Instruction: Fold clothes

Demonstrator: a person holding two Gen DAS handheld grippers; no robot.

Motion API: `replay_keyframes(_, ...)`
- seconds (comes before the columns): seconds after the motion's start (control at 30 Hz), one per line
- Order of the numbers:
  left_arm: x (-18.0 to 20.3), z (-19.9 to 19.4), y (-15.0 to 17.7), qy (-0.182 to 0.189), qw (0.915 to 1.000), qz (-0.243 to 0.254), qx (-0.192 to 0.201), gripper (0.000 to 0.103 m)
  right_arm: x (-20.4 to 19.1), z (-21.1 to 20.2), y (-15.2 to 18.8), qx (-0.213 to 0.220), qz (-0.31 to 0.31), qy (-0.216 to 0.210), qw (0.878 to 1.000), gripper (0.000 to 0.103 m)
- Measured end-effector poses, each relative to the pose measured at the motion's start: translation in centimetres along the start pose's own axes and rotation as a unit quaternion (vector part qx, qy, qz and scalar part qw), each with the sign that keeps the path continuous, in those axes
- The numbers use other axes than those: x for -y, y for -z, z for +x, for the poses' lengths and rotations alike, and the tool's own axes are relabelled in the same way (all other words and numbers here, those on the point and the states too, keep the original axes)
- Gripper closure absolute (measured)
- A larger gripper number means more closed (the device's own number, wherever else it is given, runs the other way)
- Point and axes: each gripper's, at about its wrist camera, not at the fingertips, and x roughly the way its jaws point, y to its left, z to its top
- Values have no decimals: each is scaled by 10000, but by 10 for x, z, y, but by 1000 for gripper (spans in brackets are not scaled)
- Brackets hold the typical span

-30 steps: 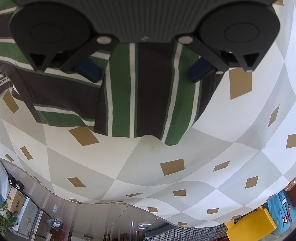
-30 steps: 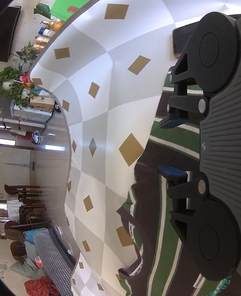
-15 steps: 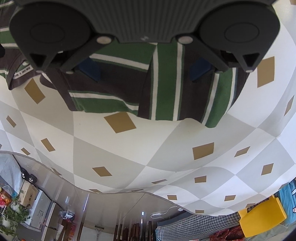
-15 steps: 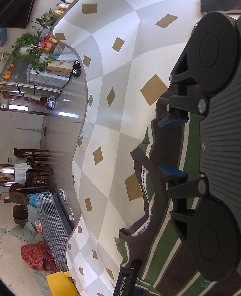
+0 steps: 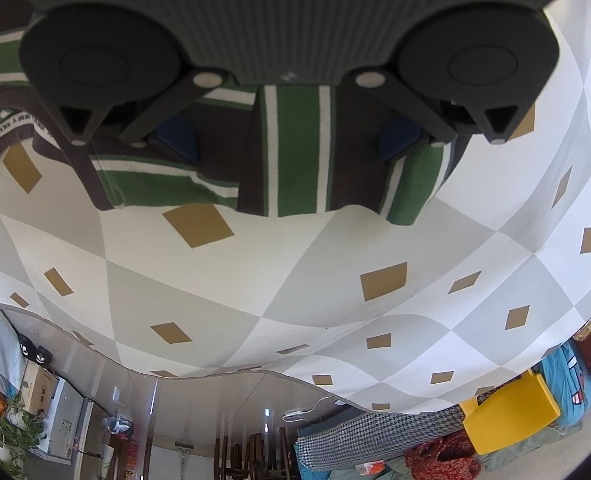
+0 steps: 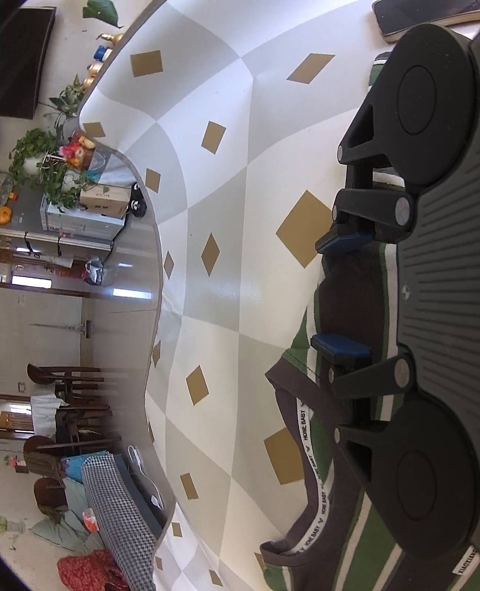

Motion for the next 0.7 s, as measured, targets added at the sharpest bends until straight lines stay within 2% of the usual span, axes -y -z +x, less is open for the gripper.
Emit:
replay_keyframes(0.2, -13, -2, -9, 84, 9998, -92, -148, 0, -6, -2, -3, 19, -147, 124, 9998, 59)
replay_keyframes(0.3, -26, -10, -17, 214, 9994, -254, -119, 0, -7, -10, -6, 92, -193, 86, 9997, 59)
replay_keyframes(0.47, -61, -21, -33, 175, 9979, -622, -18, 0, -9, -26, -11, 188, -206, -138, 9995, 59)
replay_keyframes(0.7, -117, -12, -35, -453, 9921, -1152, -193, 0, -16, -43, -8, 157, -424, -390, 9982, 59)
